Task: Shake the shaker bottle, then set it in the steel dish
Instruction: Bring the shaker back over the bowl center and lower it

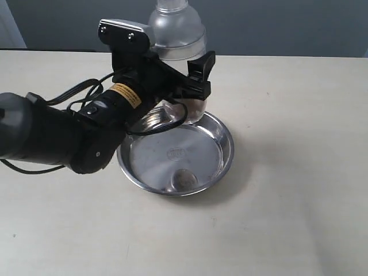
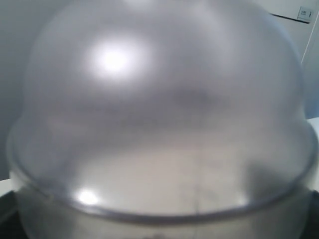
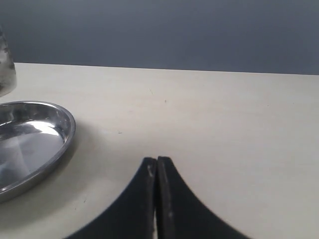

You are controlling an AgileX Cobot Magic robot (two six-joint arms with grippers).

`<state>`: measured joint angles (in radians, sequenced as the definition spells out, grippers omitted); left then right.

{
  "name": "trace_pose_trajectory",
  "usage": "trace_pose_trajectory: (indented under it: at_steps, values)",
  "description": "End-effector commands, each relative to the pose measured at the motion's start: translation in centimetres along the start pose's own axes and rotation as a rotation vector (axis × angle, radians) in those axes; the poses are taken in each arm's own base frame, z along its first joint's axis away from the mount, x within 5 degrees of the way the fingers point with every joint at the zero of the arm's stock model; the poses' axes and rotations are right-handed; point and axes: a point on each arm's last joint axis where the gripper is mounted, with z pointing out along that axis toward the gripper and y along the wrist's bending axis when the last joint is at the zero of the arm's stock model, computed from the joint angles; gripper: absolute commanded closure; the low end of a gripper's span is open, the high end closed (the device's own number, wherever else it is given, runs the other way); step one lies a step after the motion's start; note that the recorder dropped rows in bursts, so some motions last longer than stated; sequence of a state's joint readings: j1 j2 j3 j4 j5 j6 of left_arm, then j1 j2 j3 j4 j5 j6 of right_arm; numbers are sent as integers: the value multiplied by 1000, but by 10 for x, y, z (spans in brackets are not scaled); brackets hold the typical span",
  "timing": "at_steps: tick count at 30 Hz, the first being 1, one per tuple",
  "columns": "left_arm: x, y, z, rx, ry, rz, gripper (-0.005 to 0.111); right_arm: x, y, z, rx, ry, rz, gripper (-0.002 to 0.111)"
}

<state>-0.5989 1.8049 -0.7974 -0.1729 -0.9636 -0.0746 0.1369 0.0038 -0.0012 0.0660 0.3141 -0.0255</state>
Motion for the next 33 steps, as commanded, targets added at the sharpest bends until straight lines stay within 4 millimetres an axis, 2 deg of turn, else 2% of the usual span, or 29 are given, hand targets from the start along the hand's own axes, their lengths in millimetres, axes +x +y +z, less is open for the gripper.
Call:
trace_pose_trajectory:
  at_steps: [1,12,26,33]
  values:
    - [2,-1,4,18,-79,-18,106,-1,0,0,-3,-11,-3,109]
    - [43,9,-12,8,-44,11,106,-1,0,0,-3,-11,-3,109]
    - [86,17,-12,-16,78,37,106,-1,0,0,-3,-11,-3,109]
    - [91,18,-10,-25,88,34,106,-1,0,0,-3,-11,-3,109]
